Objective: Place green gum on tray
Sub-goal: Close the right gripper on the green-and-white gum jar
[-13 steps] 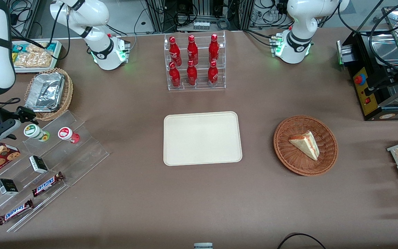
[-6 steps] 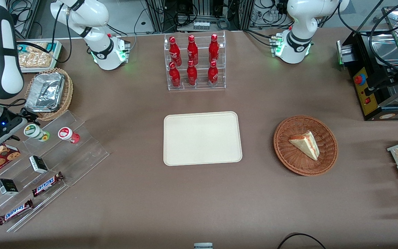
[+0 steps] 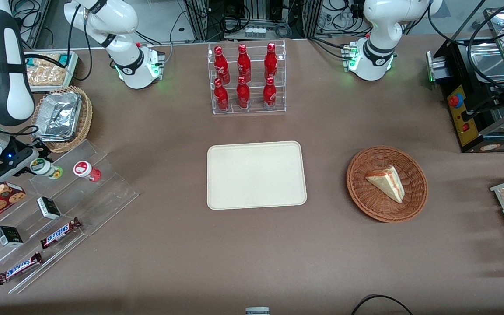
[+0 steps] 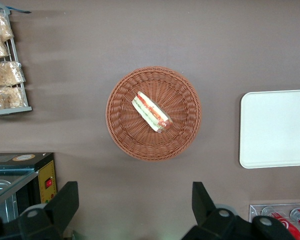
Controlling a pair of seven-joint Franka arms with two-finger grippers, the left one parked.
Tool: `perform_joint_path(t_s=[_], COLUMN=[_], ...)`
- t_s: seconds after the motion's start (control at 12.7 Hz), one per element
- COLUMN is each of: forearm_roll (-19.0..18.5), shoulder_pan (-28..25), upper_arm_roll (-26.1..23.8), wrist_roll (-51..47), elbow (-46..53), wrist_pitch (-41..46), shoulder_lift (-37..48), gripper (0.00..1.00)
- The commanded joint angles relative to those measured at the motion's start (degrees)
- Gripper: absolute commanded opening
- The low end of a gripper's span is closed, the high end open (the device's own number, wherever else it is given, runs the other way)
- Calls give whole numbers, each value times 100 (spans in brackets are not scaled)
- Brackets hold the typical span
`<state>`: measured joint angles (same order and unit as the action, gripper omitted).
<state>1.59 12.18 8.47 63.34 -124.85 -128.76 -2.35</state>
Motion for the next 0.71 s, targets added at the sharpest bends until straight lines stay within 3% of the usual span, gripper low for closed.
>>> perform_joint_path(t_s=[0.0,0.32,0.63], forearm_roll=[139,166,166], shoulder_pan=[21,-452,-1356], upper_arm_roll=[-47,-109,-109], wrist_roll=[56,-926,-2401], elbow=[101,917,1270], wrist_pitch=[113,1025,1537], shoulder_lift=[94,15,-12], gripper=[0,0,0])
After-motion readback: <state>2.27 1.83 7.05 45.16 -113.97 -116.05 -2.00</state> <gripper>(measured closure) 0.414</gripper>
